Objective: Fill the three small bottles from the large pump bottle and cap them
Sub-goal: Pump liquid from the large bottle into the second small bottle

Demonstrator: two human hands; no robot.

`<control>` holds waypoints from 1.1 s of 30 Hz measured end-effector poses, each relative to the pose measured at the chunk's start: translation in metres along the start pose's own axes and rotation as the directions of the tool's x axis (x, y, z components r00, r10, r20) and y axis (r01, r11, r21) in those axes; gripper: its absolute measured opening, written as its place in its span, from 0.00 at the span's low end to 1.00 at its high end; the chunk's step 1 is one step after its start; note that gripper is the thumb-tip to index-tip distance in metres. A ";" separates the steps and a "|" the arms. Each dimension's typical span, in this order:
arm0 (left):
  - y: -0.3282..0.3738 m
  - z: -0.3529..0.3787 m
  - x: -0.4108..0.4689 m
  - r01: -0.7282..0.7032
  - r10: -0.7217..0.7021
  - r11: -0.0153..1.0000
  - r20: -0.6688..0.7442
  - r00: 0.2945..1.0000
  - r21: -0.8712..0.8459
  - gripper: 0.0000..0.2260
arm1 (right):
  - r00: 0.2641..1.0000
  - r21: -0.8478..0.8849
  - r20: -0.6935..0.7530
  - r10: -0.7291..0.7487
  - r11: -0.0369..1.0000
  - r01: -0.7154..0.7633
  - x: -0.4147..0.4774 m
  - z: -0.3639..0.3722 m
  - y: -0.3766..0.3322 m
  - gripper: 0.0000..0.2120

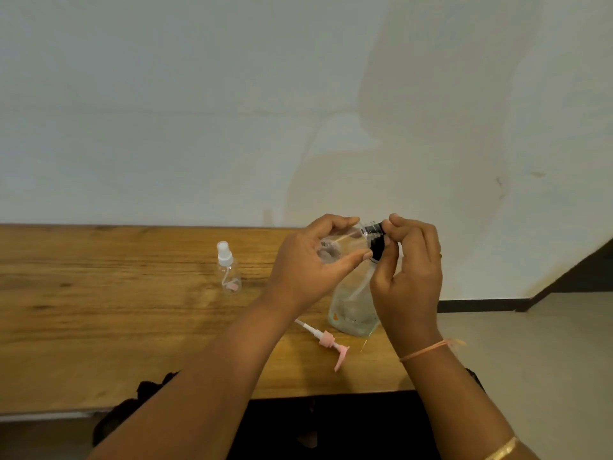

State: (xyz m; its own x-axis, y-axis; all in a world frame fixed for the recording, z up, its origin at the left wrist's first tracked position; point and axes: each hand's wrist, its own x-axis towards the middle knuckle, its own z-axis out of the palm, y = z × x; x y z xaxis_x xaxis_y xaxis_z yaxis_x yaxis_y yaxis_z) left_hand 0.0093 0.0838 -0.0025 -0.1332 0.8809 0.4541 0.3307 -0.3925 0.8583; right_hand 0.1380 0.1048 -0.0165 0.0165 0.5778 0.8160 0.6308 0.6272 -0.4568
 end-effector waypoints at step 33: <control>-0.003 0.004 -0.007 -0.027 0.028 1.000 -0.033 0.999 0.006 0.18 | 1.000 0.054 0.008 0.024 0.998 -0.024 0.003 -0.001 0.002 0.08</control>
State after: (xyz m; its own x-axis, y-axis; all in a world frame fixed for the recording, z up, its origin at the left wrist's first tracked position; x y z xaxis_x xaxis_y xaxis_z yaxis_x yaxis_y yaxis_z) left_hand 0.0131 0.0796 -0.0088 -0.1544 0.8606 0.4852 0.3400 -0.4149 0.8440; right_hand 0.1403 0.1070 -0.0149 0.0258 0.5966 0.8021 0.5873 0.6403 -0.4951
